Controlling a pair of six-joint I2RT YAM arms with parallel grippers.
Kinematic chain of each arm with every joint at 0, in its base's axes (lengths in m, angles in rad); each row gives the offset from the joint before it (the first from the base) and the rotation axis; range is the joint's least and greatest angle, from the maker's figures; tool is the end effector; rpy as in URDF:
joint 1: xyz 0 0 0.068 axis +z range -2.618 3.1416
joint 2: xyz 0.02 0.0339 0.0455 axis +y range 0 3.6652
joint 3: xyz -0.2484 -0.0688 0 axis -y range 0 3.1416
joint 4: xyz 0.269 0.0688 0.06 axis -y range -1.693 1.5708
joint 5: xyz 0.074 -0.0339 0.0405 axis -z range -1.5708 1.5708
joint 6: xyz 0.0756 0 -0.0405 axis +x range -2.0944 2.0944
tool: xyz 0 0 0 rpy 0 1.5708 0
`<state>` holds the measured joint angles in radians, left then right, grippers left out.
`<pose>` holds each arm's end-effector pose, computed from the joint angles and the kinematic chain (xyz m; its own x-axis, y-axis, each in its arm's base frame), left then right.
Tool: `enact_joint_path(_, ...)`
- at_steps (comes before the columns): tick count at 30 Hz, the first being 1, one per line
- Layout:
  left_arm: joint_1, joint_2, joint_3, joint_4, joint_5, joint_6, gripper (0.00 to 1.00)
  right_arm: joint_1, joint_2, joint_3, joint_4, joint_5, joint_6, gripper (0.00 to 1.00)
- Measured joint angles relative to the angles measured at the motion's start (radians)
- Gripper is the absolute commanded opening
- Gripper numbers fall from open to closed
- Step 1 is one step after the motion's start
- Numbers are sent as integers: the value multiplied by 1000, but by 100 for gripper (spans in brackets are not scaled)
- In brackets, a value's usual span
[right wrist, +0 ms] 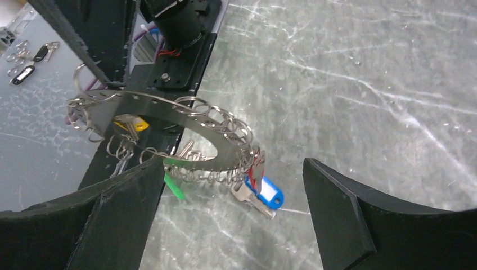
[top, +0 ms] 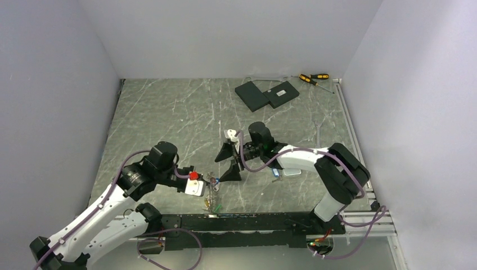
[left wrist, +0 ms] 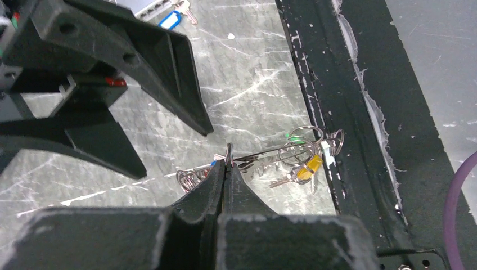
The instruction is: Put the keys on the keyring
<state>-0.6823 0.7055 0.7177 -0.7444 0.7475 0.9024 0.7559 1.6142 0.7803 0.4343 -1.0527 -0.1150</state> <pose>0.1193 -0.1631 0.2513 0.3494 0.4578 -0.8176 0.9370 -0.1757 0.3020 0.2159 0.2938 0.1594 -0.1754 -0.2435 -0.9539 -0.9484 -0.2180 0.2301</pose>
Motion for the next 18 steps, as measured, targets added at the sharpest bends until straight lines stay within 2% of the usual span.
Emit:
enact_joint_path(8, 0, -8, 13, -3, 24, 52, 0, 14, 117, 54, 137, -84, 37, 95)
enact_joint_path(13, 0, -11, 25, -3, 38, 73, 0, 54, 179, 83, 231, -139, 103, 86)
enact_joint_path(18, 0, -34, 32, -3, 42, 81, 0, 74, 206, 95, 270, -175, 144, 70)
